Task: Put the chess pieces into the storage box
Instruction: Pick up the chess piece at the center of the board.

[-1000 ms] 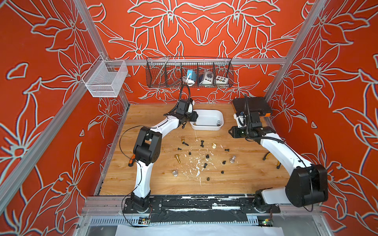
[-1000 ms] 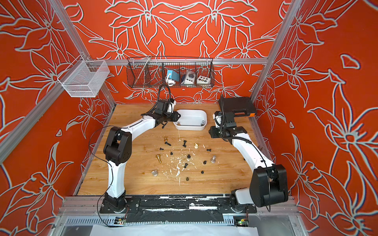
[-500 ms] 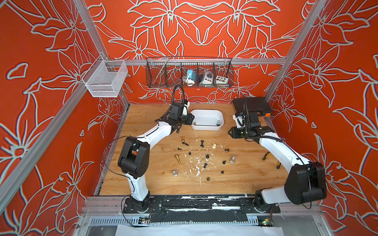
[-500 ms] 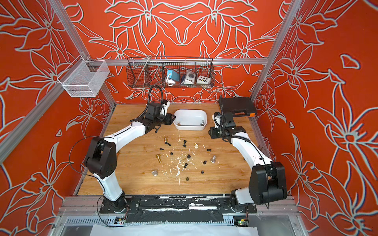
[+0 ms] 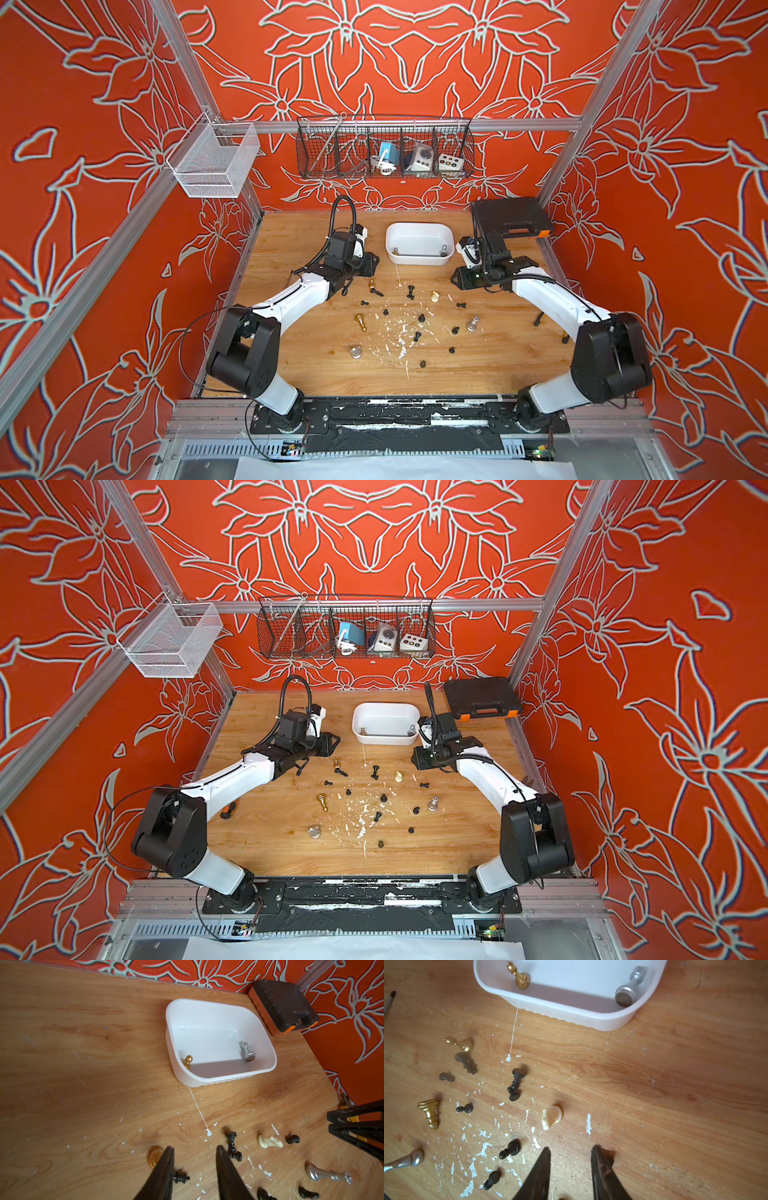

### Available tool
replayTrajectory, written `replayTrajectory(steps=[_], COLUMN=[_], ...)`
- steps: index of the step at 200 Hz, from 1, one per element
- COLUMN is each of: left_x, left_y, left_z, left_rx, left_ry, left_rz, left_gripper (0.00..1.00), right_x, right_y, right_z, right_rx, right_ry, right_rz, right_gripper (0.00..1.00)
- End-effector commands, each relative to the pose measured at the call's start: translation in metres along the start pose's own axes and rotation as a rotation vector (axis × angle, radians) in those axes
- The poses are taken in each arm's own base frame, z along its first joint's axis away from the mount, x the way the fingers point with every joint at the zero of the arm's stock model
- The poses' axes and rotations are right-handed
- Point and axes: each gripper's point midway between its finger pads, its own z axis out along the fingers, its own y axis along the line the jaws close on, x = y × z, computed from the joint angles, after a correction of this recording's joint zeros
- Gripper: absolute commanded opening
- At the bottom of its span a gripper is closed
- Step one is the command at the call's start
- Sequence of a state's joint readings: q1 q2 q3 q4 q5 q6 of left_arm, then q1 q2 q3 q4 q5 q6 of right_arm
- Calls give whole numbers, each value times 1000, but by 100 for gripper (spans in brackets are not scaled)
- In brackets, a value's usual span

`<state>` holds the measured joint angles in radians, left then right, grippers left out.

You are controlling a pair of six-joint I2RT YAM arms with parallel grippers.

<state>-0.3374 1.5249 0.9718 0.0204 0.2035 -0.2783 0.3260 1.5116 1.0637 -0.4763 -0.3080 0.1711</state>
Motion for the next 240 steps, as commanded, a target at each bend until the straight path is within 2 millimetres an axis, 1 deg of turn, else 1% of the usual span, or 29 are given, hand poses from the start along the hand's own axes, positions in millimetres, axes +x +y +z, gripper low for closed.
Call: replayTrajectory(steps=[1,31,54,95,160,197,240], left_x=[-4,14,23,35,43,43,44], left_y=[-2,4,7,7,7,4,4], left_z=[-13,-20,-25,-26,-31,-30,-28], left_rx=[16,6,-2,16,24,41,42], left_ry=[-51,-44,-44,-24,-22,-17,-10], left_rz=[-26,-36,-41,-59,-70,-78,-84], left_gripper=[36,36,37,38,38,38,38], right_x=[7,13,17,23,27,25,28], right_y=[9,17,21,26,31,31,29], right_z=[10,21,29,44,58,64,72], right_rx=[-36,-48,-44,-46,-38,-32,-22], right_ry=[37,69,97,136,166,172,198], right_rz=[-4,-21,-41,-56,-84,-93,-107], right_gripper=[35,35,35,35,35,35,34])
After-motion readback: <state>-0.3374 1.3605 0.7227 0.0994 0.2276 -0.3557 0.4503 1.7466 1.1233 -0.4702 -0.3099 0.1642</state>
